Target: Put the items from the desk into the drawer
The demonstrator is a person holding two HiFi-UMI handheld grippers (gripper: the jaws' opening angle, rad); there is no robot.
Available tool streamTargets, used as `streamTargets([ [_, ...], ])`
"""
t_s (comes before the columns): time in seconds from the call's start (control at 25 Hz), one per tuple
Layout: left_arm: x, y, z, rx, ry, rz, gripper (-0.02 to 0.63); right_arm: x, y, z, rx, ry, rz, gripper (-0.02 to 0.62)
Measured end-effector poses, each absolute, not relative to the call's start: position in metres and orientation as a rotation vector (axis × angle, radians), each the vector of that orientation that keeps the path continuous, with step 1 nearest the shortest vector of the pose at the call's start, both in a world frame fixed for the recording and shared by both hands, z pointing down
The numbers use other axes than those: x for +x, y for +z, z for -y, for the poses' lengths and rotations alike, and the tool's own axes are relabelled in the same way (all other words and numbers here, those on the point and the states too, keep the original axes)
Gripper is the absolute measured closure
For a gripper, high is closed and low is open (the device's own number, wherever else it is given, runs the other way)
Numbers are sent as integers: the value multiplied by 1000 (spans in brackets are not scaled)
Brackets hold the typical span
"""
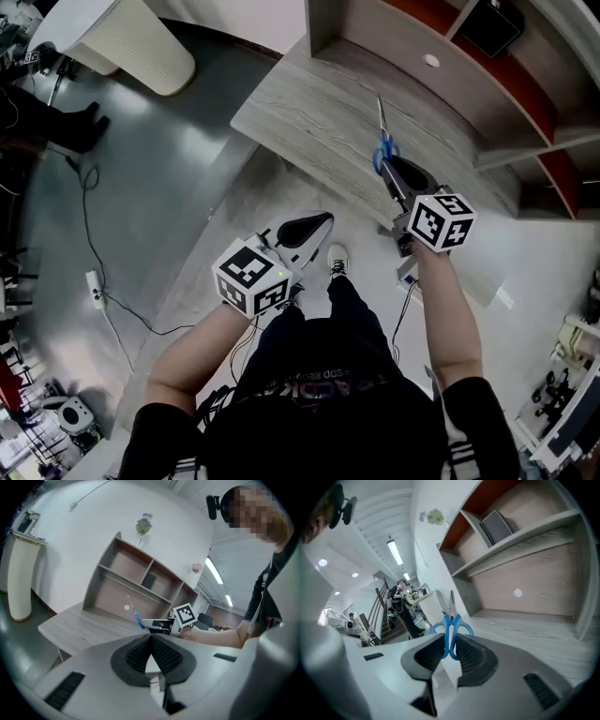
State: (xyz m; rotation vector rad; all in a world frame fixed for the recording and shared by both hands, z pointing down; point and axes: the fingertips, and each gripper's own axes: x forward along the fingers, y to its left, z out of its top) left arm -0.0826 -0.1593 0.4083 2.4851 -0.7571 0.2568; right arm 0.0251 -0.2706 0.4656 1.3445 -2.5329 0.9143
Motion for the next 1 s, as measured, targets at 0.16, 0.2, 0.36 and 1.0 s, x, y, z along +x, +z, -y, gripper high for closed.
streamTargets([
  [0.16, -88, 390, 159, 2524, 227, 748, 603, 13, 427, 249, 1357, 854, 2609, 508],
  [0.2, -88, 385, 161, 2533, 218, 745, 603, 10, 418, 245, 1357, 835, 2626, 508],
  [0.36, -87, 363, 171, 2546, 171, 733, 603, 5, 380, 231, 1357, 773, 2676, 508],
  [1.0, -76, 325, 121, 2696, 122, 496, 603, -12, 325, 111, 1564, 609, 2711, 508],
])
